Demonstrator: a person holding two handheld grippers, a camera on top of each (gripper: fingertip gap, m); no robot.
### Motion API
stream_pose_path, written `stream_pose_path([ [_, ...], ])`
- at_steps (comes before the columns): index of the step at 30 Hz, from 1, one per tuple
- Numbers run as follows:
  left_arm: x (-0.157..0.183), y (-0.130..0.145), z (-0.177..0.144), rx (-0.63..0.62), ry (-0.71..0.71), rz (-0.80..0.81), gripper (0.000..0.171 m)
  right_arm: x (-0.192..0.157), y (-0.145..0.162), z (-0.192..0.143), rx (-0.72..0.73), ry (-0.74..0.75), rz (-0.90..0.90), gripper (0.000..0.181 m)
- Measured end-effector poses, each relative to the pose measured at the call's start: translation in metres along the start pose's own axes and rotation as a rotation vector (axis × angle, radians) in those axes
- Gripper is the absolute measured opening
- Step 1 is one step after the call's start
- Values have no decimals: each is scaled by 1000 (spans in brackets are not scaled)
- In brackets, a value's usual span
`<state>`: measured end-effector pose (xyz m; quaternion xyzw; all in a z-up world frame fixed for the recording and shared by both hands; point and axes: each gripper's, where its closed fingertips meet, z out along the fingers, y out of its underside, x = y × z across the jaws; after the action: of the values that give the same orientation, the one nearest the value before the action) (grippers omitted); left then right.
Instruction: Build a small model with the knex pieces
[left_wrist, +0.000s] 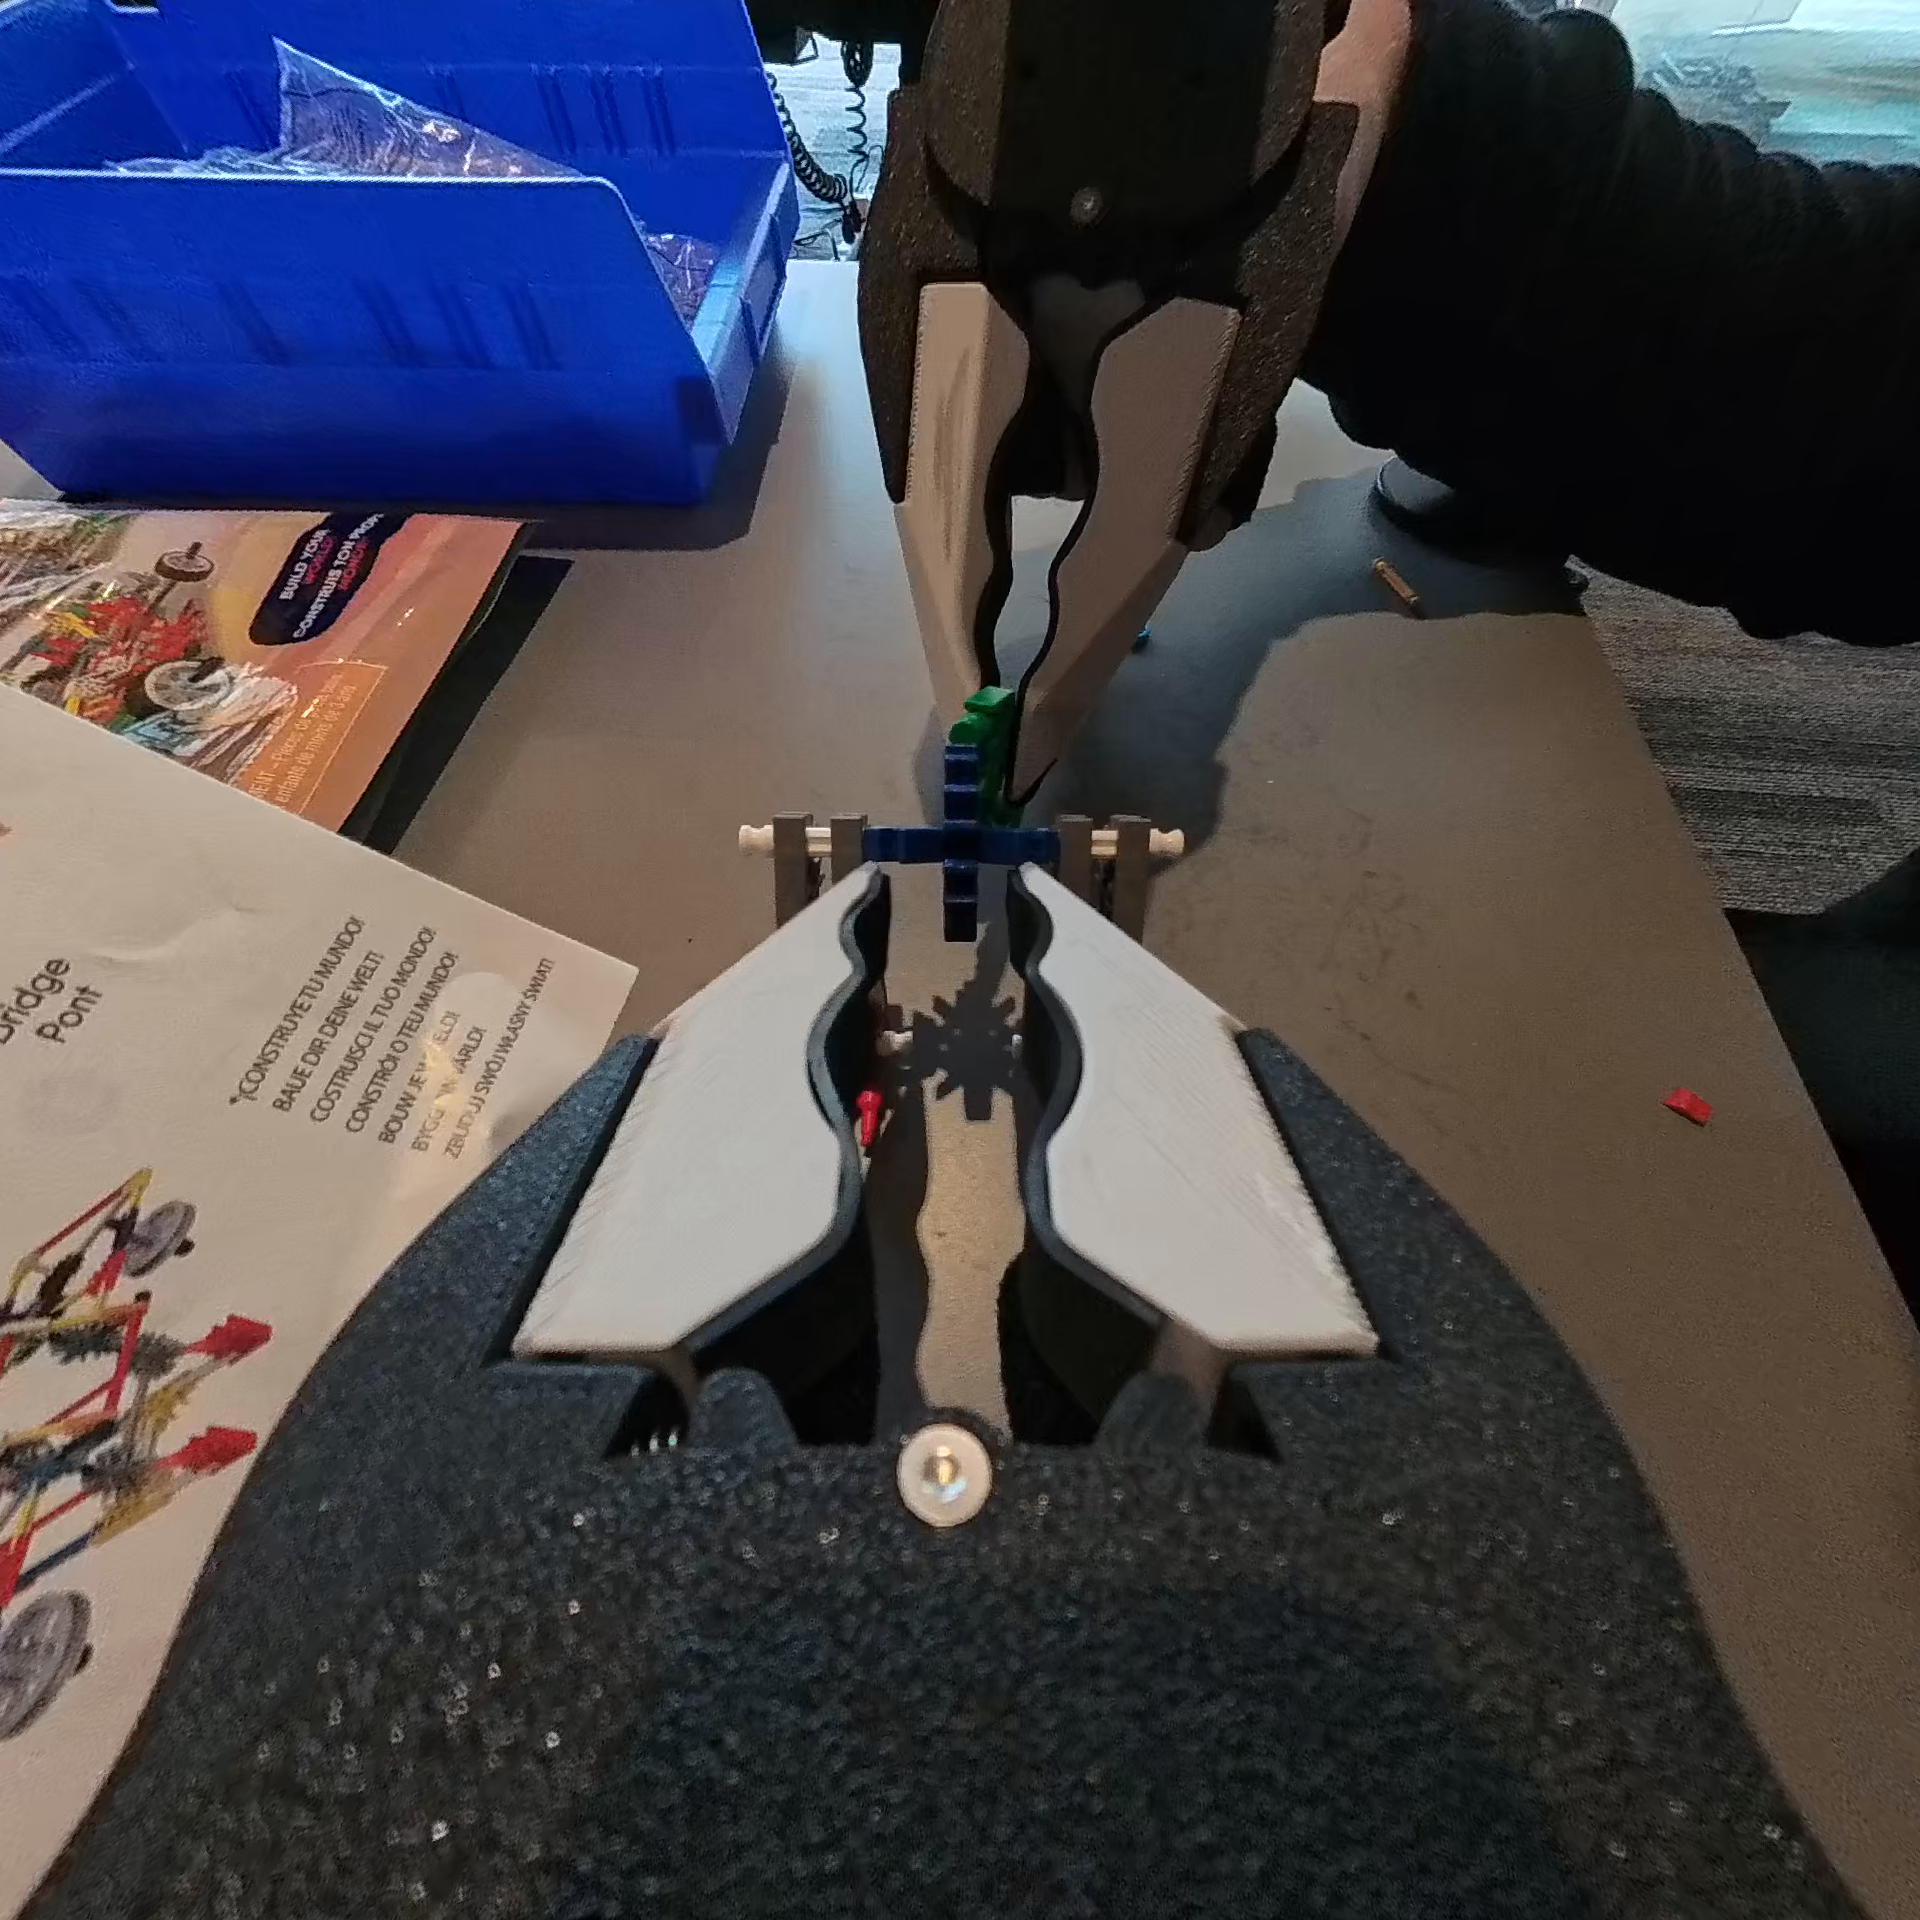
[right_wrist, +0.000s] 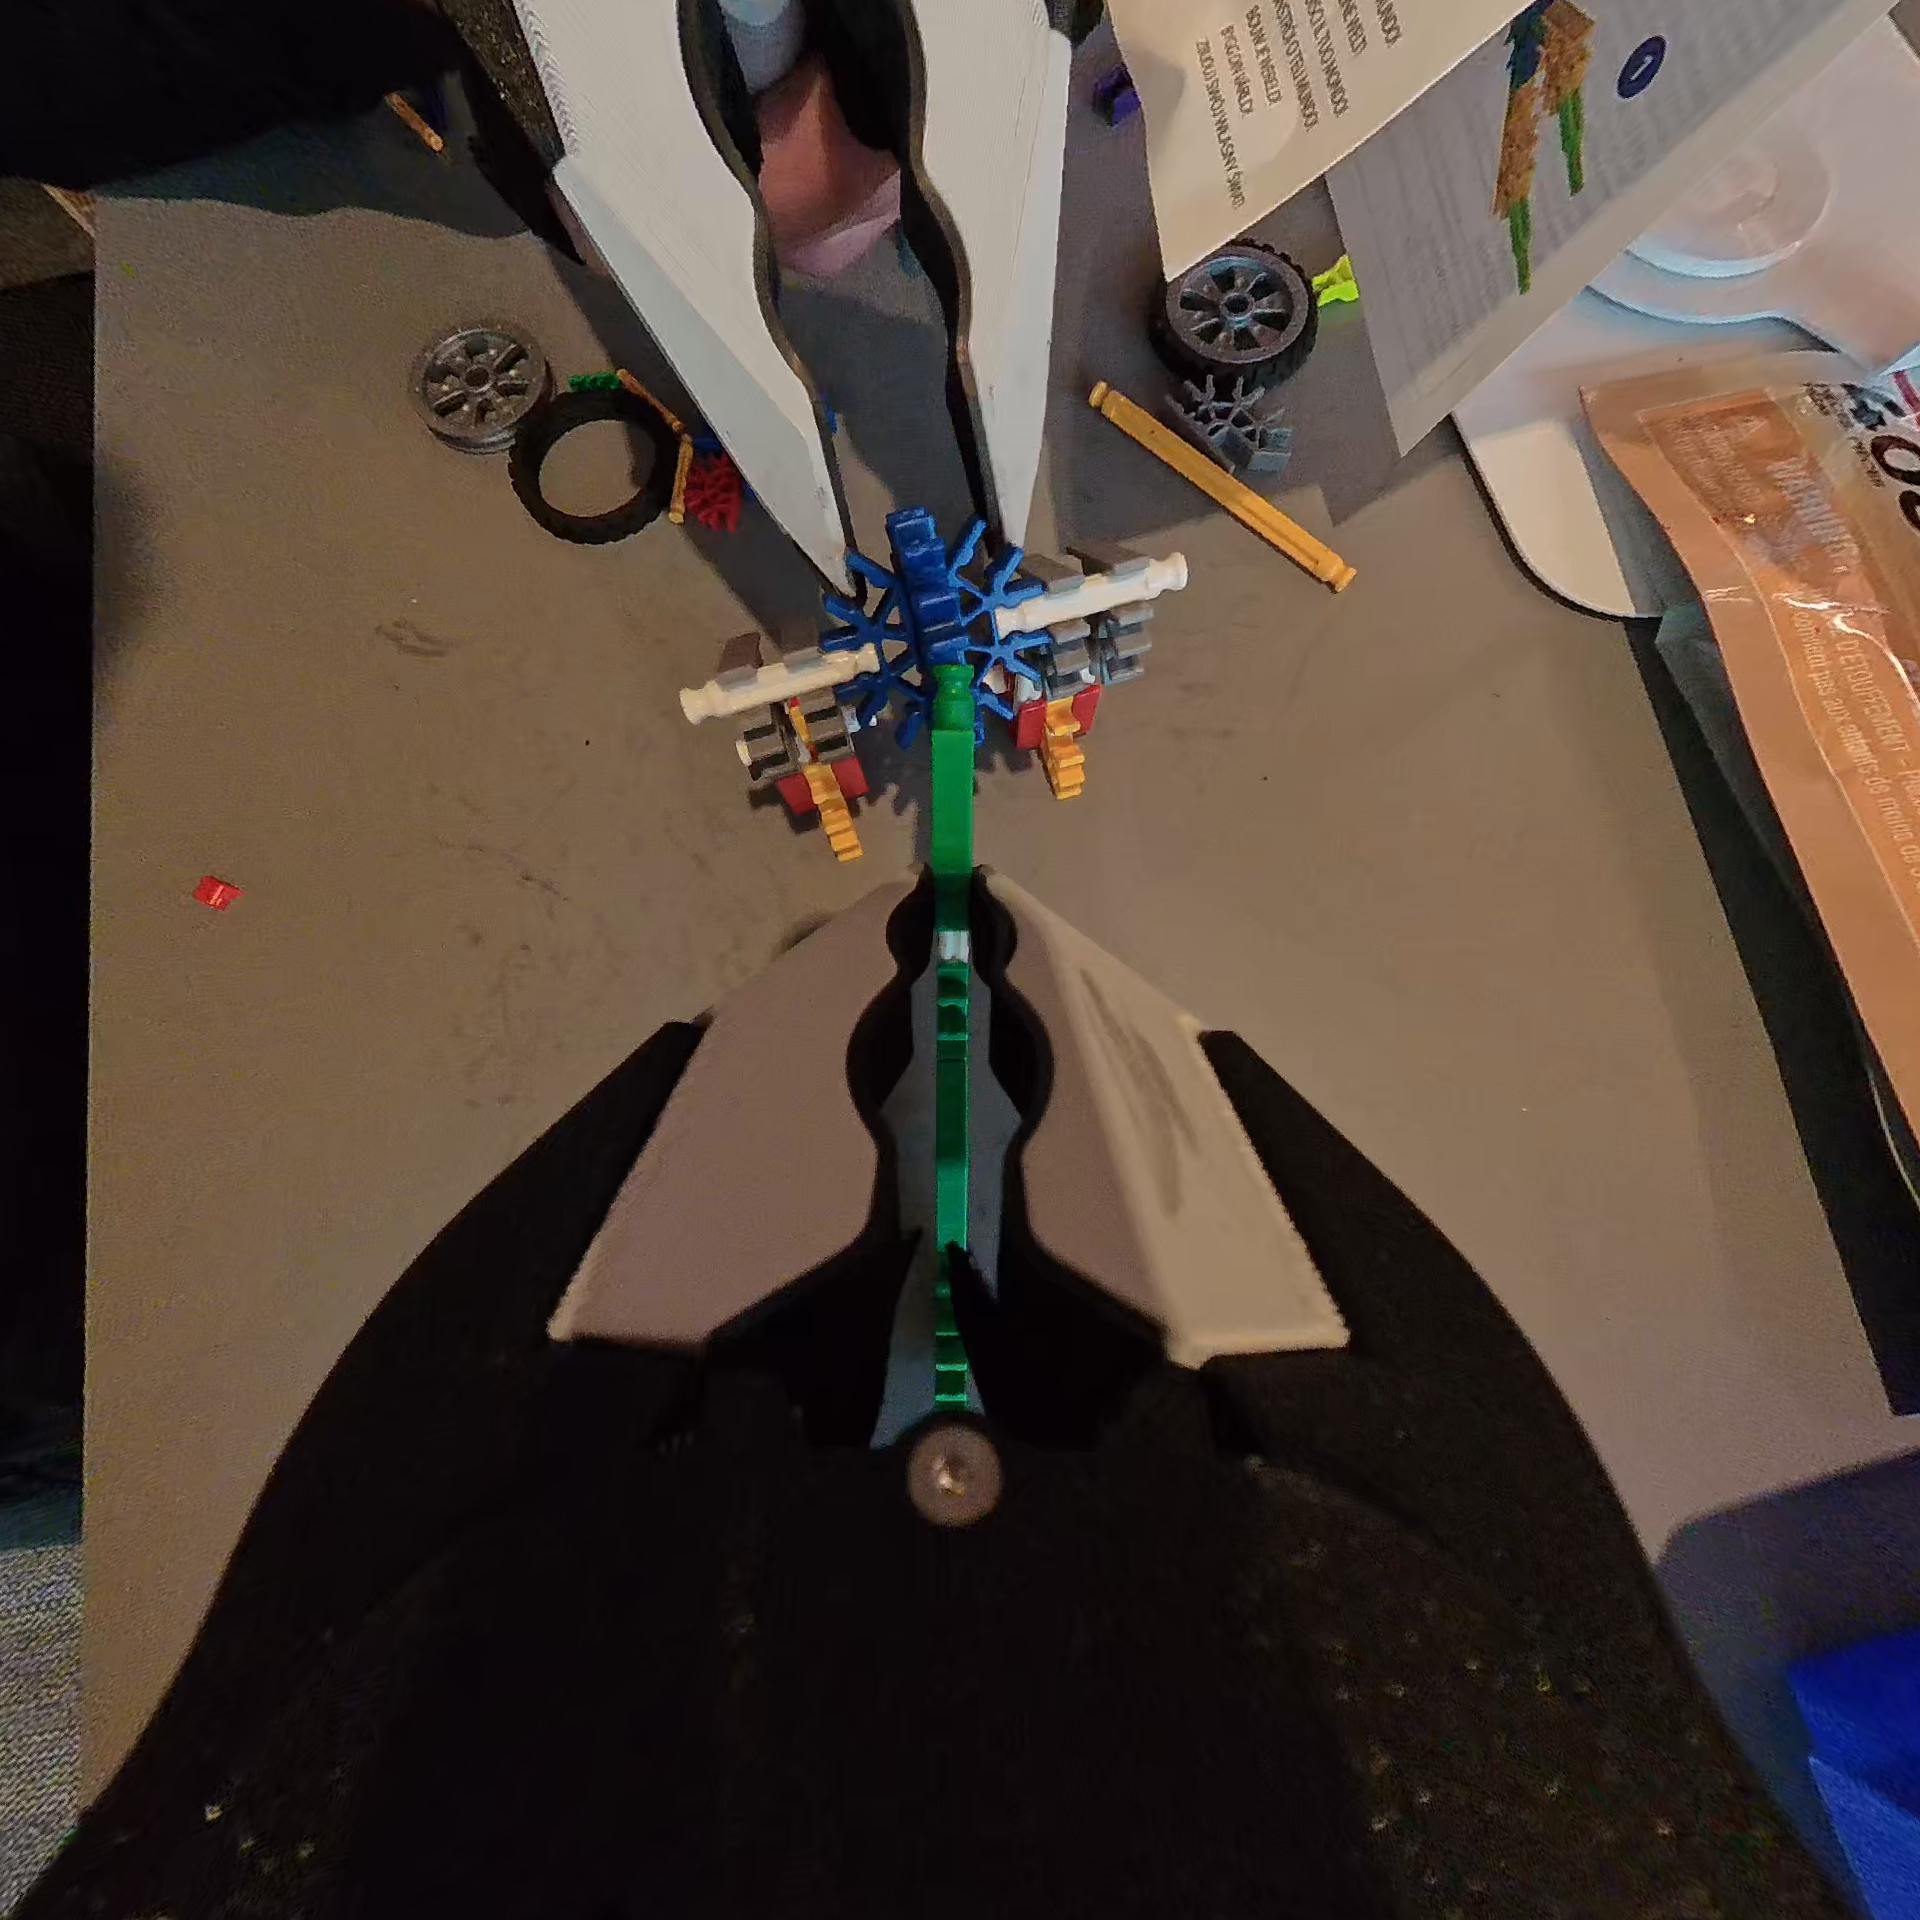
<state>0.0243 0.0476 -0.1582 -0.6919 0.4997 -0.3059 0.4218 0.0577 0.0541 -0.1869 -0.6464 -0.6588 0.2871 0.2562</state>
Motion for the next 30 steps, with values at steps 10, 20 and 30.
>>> stream_pose_path([
  [10,-2,-1,-1,-2,-14,7,25,2,1,1,10,7,0,6],
  [20,-3,-1,-1,-4,-19,8,27,3,0,2,22,4,-2,5],
  [30,-1,-5,-5,6,-7,22,40,2,1,1,26,1,-5,5],
])
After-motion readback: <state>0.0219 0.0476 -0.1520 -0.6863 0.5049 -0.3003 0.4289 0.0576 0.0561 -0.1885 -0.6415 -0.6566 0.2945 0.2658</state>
